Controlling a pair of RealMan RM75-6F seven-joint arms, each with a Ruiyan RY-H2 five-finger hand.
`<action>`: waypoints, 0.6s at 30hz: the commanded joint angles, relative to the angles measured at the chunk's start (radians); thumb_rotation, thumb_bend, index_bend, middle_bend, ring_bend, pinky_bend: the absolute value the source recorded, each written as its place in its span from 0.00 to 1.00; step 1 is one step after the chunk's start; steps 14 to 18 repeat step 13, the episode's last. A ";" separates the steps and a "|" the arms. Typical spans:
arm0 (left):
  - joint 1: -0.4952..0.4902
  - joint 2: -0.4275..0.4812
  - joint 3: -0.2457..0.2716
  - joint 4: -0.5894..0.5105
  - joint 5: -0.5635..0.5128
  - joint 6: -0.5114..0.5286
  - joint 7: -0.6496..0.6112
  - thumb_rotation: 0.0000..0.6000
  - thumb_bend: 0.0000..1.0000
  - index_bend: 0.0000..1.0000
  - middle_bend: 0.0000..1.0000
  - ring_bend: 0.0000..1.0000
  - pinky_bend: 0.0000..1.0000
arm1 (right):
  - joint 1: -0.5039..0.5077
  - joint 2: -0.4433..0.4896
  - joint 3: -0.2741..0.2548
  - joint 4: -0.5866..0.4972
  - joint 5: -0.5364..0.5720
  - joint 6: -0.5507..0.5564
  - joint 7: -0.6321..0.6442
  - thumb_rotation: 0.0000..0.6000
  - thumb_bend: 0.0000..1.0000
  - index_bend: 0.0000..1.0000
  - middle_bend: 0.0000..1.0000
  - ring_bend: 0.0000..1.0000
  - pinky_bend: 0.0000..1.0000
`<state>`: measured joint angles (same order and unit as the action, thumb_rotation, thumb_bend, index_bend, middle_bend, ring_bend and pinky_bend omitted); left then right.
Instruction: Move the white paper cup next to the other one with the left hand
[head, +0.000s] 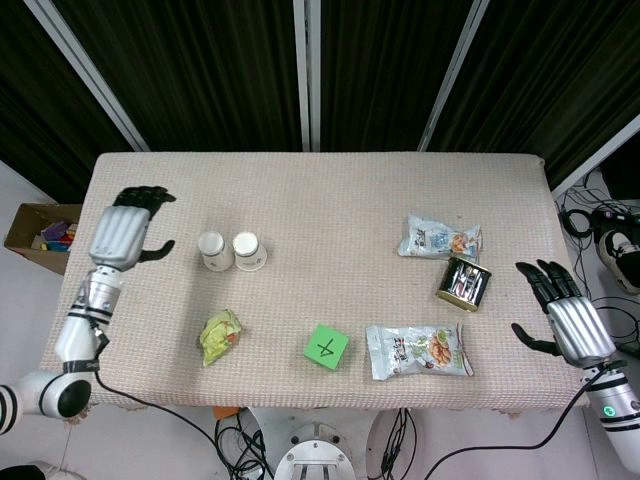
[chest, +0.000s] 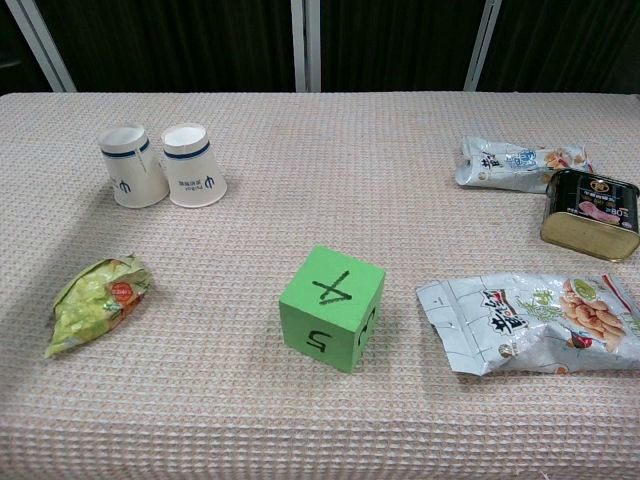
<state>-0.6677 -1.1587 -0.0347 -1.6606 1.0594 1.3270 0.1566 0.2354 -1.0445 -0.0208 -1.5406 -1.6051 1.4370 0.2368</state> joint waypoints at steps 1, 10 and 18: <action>0.210 0.003 0.097 0.058 0.149 0.202 -0.052 1.00 0.23 0.26 0.19 0.13 0.14 | -0.014 0.018 0.009 -0.005 0.011 0.015 0.015 1.00 0.29 0.06 0.12 0.00 0.04; 0.445 0.001 0.194 0.029 0.218 0.329 -0.083 1.00 0.23 0.26 0.19 0.13 0.14 | -0.030 -0.006 -0.010 -0.043 -0.029 0.011 -0.041 1.00 0.28 0.06 0.12 0.00 0.04; 0.489 -0.007 0.195 0.044 0.235 0.347 -0.094 1.00 0.23 0.26 0.19 0.13 0.14 | -0.036 -0.035 -0.006 -0.068 -0.030 0.014 -0.106 1.00 0.28 0.06 0.12 0.00 0.04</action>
